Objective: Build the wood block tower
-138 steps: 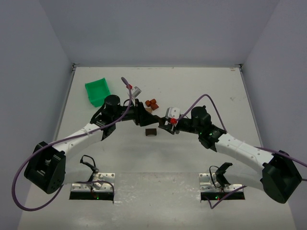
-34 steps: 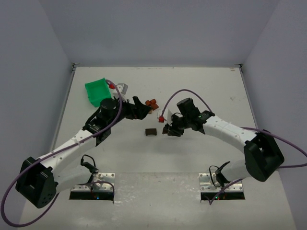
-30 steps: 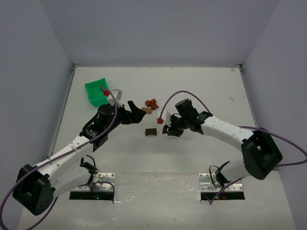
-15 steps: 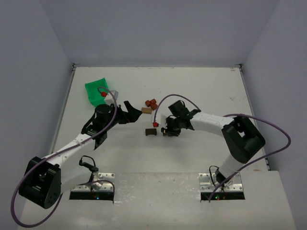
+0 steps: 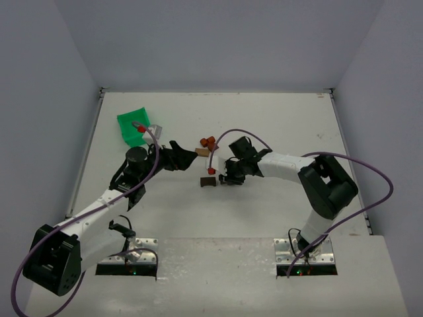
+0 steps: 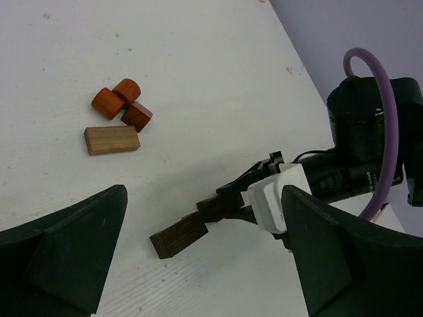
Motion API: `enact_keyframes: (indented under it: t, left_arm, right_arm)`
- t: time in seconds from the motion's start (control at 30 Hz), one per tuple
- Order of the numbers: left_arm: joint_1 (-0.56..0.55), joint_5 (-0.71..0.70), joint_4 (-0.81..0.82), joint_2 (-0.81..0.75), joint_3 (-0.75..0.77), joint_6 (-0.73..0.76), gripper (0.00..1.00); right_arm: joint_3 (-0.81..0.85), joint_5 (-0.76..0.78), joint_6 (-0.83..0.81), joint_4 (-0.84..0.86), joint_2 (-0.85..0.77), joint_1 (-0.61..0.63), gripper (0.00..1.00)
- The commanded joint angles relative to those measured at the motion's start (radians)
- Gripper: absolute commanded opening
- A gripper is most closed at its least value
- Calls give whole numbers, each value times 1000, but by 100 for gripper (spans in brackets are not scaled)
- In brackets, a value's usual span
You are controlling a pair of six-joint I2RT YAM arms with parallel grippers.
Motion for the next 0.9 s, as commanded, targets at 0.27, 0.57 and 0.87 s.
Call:
enact_keyframes:
  t: [0.27, 0.57, 0.87]
  left_arm:
    - [6, 33, 72, -13, -12, 18, 100]
    - [6, 38, 77, -11, -14, 17, 100]
    - [6, 48, 83, -12, -17, 17, 100]
  right_arm:
    - [67, -102, -22, -24, 19, 8, 17]
    - [89, -117, -10, -36, 38, 13, 17]
    - [103, -99, 3, -28, 55, 23, 19]
